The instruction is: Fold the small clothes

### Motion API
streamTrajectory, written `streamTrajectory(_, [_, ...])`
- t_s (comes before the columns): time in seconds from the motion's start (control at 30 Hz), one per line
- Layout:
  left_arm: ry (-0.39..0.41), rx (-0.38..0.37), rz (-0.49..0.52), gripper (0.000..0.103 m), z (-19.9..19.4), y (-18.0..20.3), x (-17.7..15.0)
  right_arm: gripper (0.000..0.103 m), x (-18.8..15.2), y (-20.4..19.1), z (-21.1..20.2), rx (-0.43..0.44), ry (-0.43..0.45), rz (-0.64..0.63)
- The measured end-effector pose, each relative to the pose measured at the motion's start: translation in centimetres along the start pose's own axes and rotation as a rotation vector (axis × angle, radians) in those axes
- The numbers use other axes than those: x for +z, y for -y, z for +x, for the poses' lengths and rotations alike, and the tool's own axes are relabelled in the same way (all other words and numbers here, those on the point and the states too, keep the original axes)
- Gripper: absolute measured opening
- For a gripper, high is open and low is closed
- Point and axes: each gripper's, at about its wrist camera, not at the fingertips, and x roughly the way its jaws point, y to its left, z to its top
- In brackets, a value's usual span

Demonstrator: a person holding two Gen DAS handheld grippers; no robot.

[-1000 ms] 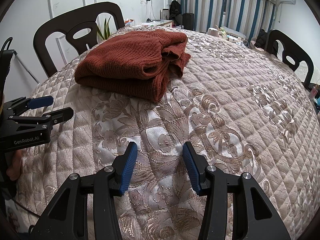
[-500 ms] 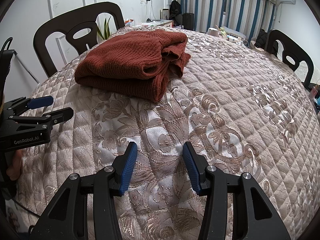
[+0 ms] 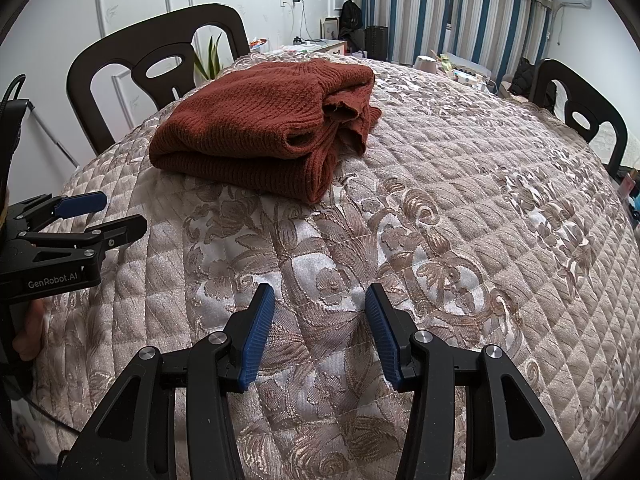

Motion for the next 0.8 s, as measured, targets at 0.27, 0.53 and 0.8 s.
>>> streamTrajectory(0.27, [0.000, 0.000, 0.001, 0.080, 0.00, 0.00, 0.02, 0.048, 0.01, -0.02, 0.02, 0.000, 0.000, 0.000])
streamTrajectory(0.53, [0.000, 0.003, 0.000, 0.080, 0.02, 0.01, 0.03, 0.048, -0.01, 0.01, 0.00, 0.000, 0.000, 0.000])
streamTrajectory(0.8, [-0.002, 0.013, -0.001, 0.081, 0.09, -0.02, 0.02, 0.048, -0.01, 0.01, 0.01, 0.000, 0.000, 0.000])
